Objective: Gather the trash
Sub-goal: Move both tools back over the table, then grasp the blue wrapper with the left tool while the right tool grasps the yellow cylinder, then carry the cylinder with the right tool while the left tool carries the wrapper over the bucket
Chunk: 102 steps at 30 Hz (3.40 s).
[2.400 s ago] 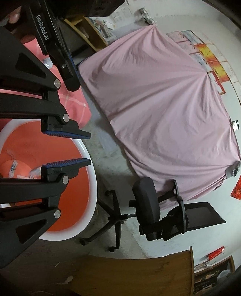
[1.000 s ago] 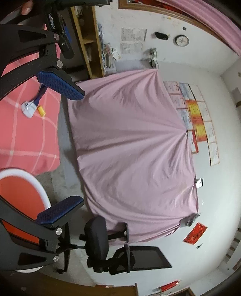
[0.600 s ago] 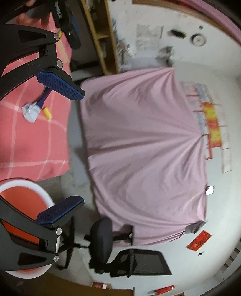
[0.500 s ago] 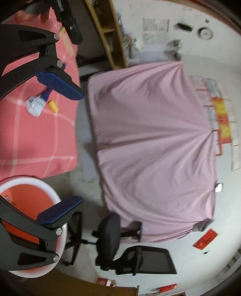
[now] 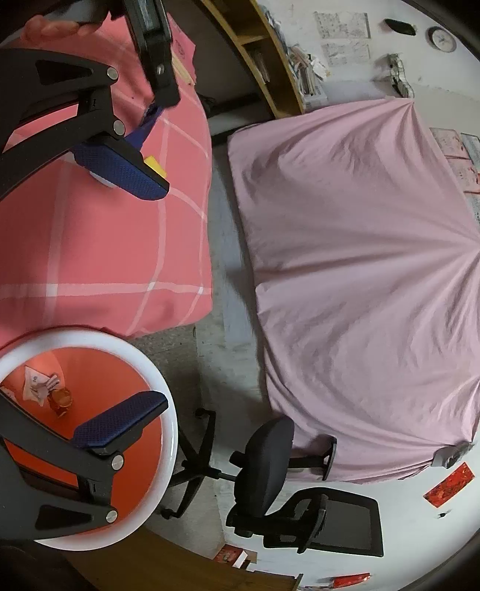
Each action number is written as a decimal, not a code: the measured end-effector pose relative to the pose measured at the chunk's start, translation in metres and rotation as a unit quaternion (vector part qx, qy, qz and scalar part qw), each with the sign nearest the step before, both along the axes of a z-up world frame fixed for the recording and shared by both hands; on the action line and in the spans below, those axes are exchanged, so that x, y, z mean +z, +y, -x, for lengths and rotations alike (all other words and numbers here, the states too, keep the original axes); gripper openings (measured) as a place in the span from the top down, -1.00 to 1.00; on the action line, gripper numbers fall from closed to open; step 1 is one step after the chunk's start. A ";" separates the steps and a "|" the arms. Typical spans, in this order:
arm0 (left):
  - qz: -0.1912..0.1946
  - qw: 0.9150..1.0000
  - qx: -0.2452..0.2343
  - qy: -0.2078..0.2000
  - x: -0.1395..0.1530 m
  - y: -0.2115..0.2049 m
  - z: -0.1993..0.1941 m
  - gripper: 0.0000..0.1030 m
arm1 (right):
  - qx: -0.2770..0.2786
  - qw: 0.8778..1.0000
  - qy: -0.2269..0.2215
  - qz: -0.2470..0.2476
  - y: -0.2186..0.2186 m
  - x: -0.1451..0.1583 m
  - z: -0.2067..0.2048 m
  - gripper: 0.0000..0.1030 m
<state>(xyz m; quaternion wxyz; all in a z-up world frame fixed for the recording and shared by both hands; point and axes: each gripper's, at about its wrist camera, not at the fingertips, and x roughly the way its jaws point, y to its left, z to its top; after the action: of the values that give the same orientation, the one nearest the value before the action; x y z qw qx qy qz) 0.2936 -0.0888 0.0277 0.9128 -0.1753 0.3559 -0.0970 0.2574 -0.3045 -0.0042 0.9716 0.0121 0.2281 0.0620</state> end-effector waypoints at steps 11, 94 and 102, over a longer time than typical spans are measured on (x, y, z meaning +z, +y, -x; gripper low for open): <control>0.020 0.999 -0.012 0.047 0.005 -0.004 -0.021 0.76 | 0.019 1.000 0.014 -0.006 0.001 -0.002 -0.005 -1.00; -0.151 0.943 -0.102 -0.280 0.070 -0.089 0.100 1.00 | 0.111 0.961 -0.231 -0.104 -0.019 0.061 0.078 0.77; -0.154 0.930 -0.150 -0.298 0.066 -0.142 0.096 1.00 | 0.053 0.962 -0.238 -0.122 -0.066 0.059 0.087 0.77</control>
<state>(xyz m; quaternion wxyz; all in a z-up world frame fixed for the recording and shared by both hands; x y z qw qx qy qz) 0.1978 -0.2312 0.0936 0.9673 0.0598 0.1006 -0.2248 0.1709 -0.3708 0.0552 0.9843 0.1029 -0.0189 0.1419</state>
